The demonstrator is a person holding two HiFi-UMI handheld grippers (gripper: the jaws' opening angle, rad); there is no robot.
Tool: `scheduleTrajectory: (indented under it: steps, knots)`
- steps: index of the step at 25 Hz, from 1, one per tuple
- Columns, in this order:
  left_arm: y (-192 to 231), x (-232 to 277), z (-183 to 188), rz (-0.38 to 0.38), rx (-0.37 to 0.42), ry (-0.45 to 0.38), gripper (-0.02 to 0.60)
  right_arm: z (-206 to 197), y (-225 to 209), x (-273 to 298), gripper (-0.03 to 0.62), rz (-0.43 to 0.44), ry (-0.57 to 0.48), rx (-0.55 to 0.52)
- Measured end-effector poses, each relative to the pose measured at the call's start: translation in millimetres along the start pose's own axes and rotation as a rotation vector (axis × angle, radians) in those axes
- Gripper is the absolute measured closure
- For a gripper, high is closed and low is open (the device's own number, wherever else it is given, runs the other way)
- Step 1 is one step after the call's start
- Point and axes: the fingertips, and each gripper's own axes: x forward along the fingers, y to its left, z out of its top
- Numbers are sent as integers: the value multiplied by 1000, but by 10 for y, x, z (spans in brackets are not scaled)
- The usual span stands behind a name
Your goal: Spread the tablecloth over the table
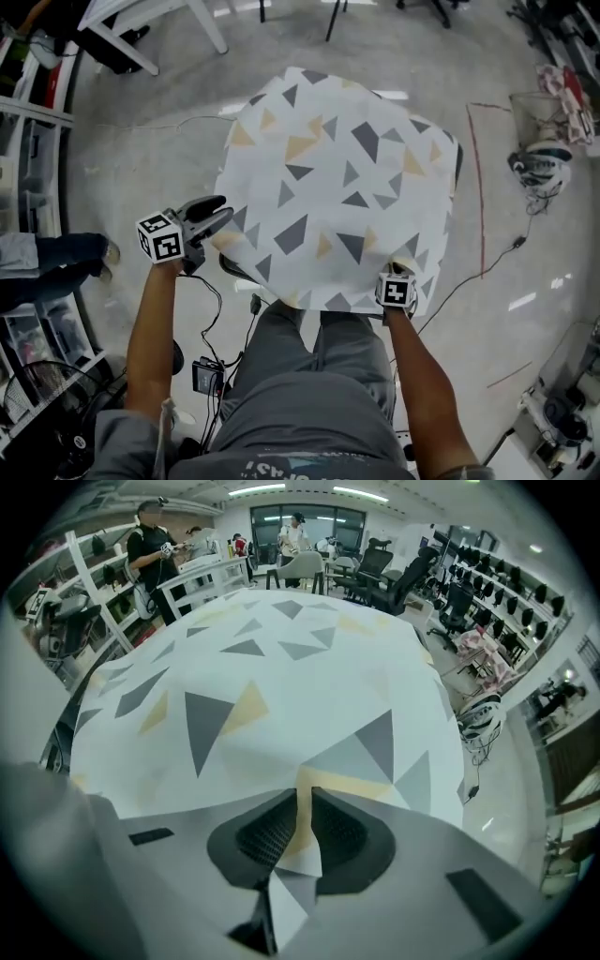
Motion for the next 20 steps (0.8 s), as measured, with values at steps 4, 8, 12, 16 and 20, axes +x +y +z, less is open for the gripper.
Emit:
scheduleTrajectory:
  steps: [4,8,12,16,20]
  knots:
    - [764,-379,-255,196,-164,-110,400,68,36,-6,559,4,-22,15]
    - [1010,-639,-1061,238,-287,-7,354,93,19,-20,559,3,-37,8]
    - [652,-548,-1364,115,-235,22,327,99,16,-8,562,0,-43,2]
    - [477,-594,-1292,157,-102,77,386,101,22,-10,563,-3,-34,9]
    - [-90,-605,-757,57,-41,88,537,101,28,-20,565,-4,-13,16]
